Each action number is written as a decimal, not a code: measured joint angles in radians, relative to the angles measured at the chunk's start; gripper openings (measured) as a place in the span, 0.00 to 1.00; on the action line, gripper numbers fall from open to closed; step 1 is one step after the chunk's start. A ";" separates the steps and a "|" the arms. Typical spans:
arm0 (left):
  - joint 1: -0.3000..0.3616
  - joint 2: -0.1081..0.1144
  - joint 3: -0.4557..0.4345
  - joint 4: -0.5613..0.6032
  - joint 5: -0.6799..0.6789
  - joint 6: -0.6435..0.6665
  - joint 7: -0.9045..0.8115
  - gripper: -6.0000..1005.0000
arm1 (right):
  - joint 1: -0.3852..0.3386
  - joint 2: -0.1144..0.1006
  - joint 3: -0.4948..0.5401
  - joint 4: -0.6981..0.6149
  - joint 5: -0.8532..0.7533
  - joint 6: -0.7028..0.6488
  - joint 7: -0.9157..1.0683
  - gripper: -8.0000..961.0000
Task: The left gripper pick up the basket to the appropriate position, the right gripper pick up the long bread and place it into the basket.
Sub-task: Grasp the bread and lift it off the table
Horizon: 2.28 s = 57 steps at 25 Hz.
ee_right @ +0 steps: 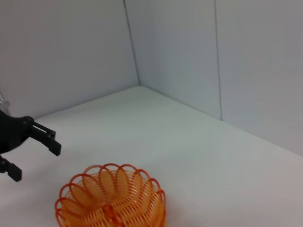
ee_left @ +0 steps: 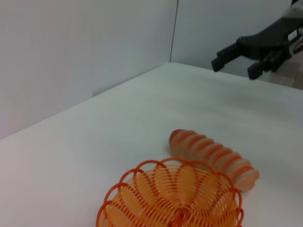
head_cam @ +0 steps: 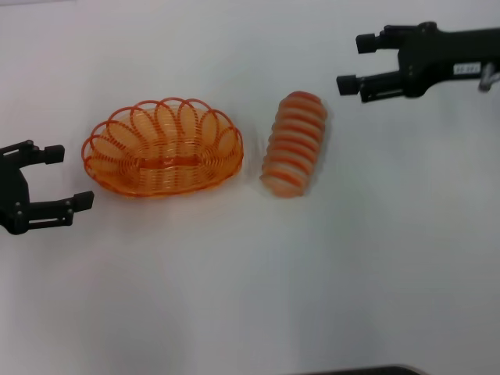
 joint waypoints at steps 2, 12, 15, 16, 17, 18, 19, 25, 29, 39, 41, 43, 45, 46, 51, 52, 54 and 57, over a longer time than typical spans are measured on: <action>0.000 -0.001 0.000 0.000 0.000 0.001 0.000 0.86 | 0.031 -0.033 -0.013 -0.016 0.000 -0.042 0.081 0.95; 0.001 -0.004 0.000 -0.006 0.000 -0.003 -0.001 0.86 | 0.211 -0.140 -0.050 -0.039 -0.127 -0.111 0.454 0.95; 0.002 -0.004 0.000 -0.009 0.000 -0.006 -0.001 0.86 | 0.270 -0.131 -0.049 -0.059 -0.200 -0.126 0.555 0.95; 0.002 -0.004 0.000 -0.009 0.000 -0.007 -0.001 0.86 | 0.284 -0.129 -0.050 -0.061 -0.214 -0.129 0.575 0.95; 0.002 -0.004 0.000 -0.009 0.000 -0.007 -0.001 0.86 | 0.305 -0.125 -0.051 -0.061 -0.238 -0.134 0.608 0.95; 0.002 -0.004 0.000 -0.009 0.000 -0.008 -0.001 0.86 | 0.324 -0.121 -0.052 -0.061 -0.264 -0.135 0.636 0.95; 0.002 -0.004 0.000 -0.009 0.000 -0.008 -0.001 0.86 | 0.341 -0.117 -0.053 -0.061 -0.287 -0.136 0.660 0.95; 0.002 -0.002 0.000 -0.009 0.000 -0.011 0.003 0.86 | 0.409 -0.086 -0.068 -0.059 -0.396 -0.137 0.706 0.95; 0.002 -0.002 0.000 -0.009 0.000 -0.011 0.003 0.86 | 0.419 -0.078 -0.121 -0.055 -0.401 -0.134 0.711 0.95; -0.002 -0.001 0.001 -0.009 0.001 -0.011 0.001 0.85 | 0.456 -0.052 -0.273 -0.036 -0.474 -0.121 0.715 0.95; -0.002 -0.002 0.001 -0.009 0.001 -0.010 0.000 0.85 | 0.475 -0.039 -0.296 -0.021 -0.515 -0.120 0.711 0.95; 0.000 -0.003 0.000 -0.009 0.001 -0.009 -0.001 0.85 | 0.494 -0.027 -0.309 -0.004 -0.549 -0.117 0.709 0.95; 0.001 -0.003 0.000 -0.009 0.001 -0.009 -0.001 0.85 | 0.511 -0.018 -0.315 0.019 -0.583 -0.107 0.705 0.95; 0.001 -0.004 0.000 -0.009 0.001 -0.009 -0.001 0.85 | 0.518 -0.014 -0.316 0.029 -0.596 -0.101 0.701 0.95; 0.003 -0.005 0.000 -0.009 -0.001 -0.004 -0.001 0.85 | 0.549 0.006 -0.331 0.084 -0.651 -0.056 0.675 0.95; 0.003 -0.005 0.000 -0.009 -0.001 -0.003 -0.001 0.84 | 0.555 0.011 -0.333 0.095 -0.660 -0.045 0.667 0.95; 0.003 -0.005 0.000 -0.009 0.000 -0.002 -0.001 0.82 | 0.562 0.018 -0.343 0.115 -0.667 -0.027 0.658 0.95; 0.003 -0.006 0.000 -0.009 0.001 -0.001 -0.001 0.82 | 0.567 0.027 -0.374 0.142 -0.668 0.006 0.657 0.95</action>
